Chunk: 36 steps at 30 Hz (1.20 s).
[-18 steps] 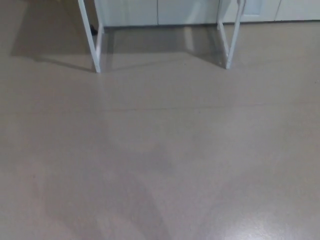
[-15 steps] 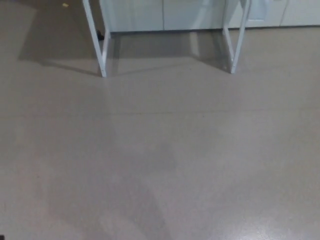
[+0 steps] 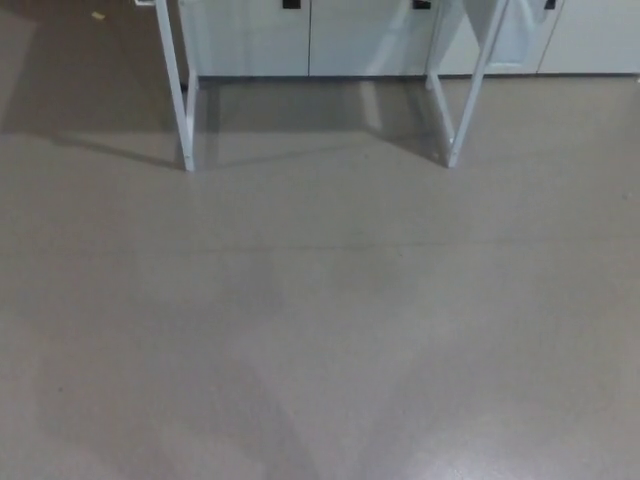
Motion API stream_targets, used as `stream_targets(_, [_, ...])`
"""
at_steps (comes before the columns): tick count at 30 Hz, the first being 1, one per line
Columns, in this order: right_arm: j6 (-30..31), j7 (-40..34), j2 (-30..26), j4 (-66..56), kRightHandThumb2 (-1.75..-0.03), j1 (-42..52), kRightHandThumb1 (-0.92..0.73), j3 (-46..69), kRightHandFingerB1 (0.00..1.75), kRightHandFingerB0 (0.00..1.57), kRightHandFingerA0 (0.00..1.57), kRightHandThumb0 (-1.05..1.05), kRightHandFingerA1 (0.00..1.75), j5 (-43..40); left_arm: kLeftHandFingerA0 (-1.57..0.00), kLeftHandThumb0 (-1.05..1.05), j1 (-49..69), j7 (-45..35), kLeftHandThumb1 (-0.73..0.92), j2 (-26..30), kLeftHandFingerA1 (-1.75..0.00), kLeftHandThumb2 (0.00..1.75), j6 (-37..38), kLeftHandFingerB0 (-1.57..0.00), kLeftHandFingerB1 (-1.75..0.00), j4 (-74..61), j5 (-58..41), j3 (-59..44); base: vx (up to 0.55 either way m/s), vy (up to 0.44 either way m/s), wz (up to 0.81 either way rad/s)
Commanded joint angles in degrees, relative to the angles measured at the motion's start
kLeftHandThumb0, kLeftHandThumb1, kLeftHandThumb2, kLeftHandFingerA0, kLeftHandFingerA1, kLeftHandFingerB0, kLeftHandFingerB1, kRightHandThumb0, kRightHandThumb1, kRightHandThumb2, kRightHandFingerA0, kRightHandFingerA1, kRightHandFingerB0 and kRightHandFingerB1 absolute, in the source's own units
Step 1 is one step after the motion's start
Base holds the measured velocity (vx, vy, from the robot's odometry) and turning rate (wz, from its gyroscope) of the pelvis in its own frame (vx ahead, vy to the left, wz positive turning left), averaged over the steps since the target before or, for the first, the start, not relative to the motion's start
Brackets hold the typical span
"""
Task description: The robot walks towards a file tray kept in the middle of a desk and uses its right hand to grab a tray and pulls it out towards itself
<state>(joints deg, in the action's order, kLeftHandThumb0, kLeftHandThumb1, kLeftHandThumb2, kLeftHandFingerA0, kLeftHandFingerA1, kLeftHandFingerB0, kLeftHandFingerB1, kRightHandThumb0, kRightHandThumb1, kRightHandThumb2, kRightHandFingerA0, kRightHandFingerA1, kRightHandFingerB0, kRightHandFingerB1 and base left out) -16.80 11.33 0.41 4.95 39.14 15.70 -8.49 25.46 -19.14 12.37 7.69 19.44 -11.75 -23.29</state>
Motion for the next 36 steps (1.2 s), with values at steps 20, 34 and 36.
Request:
stream_targets(20, [-2.39,0.95,0.38,-2.37,-0.57,1.30,-0.58,0.16,0.35,0.33,0.59,-0.39,0.43,-3.04,-0.19,-0.13,0.42,-3.04,0.38,0.81,-0.53,0.85,3.85,-0.20,-0.52,0.76,-2.36,-0.51,0.29,-0.141,0.07])
stream_targets(34, [-6.30,2.37,0.63,2.67,-0.57,5.38,-0.57,0.07,0.35,0.33,0.57,-0.37,0.43,-2.72,-0.19,-0.08,3.78,-3.28,0.39,1.27,-0.53,0.85,5.22,-0.20,-0.51,3.02,-1.88,-0.77,0.41,0.035,-0.07])
stream_targets(36, [-6.62,2.52,0.87,2.58,-0.57,5.50,-0.57,-0.13,0.35,0.34,0.58,-0.37,0.42,-2.90,-0.20,-0.09,3.44,-2.66,0.38,1.59,-0.53,0.85,5.41,-0.21,-0.52,3.66,-1.31,-0.67,0.41,-0.070,0.24])
